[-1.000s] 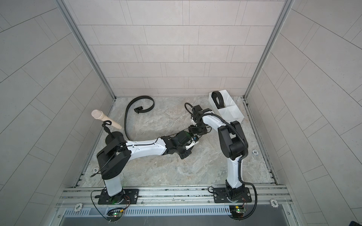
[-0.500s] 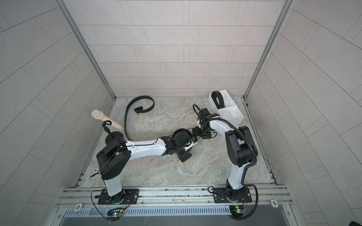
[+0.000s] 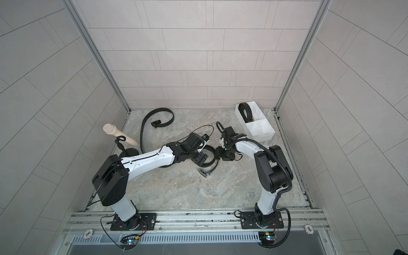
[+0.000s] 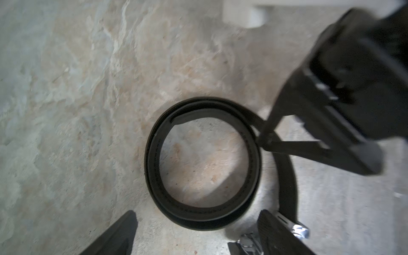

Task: Place the belts into the storage roll
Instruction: Roll the belt at the center of the board.

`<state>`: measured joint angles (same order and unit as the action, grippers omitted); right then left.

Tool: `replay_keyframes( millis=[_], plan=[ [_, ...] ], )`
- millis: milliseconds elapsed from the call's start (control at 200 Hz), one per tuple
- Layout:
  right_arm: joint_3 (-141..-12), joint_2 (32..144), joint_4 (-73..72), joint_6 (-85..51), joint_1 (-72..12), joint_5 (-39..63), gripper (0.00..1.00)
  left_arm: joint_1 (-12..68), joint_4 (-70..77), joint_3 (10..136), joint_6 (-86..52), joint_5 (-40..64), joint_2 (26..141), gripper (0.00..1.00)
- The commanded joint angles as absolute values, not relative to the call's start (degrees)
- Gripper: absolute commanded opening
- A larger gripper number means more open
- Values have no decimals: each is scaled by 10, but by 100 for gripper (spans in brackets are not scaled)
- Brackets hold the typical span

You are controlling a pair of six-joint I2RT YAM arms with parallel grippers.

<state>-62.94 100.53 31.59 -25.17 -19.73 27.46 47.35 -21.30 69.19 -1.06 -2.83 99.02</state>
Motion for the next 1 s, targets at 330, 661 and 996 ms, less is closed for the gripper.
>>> replay_keyframes(
  millis=[330,661,996],
  plan=[
    [-627,1025,328,-273,-240,197,50,460,-275,781,-84,-162,1085,85],
    [-613,986,326,-284,-247,181,47,433,-304,846,-104,-181,1174,73],
    [-611,972,330,-289,-248,172,49,433,-307,870,-117,-147,1213,62]
  ],
)
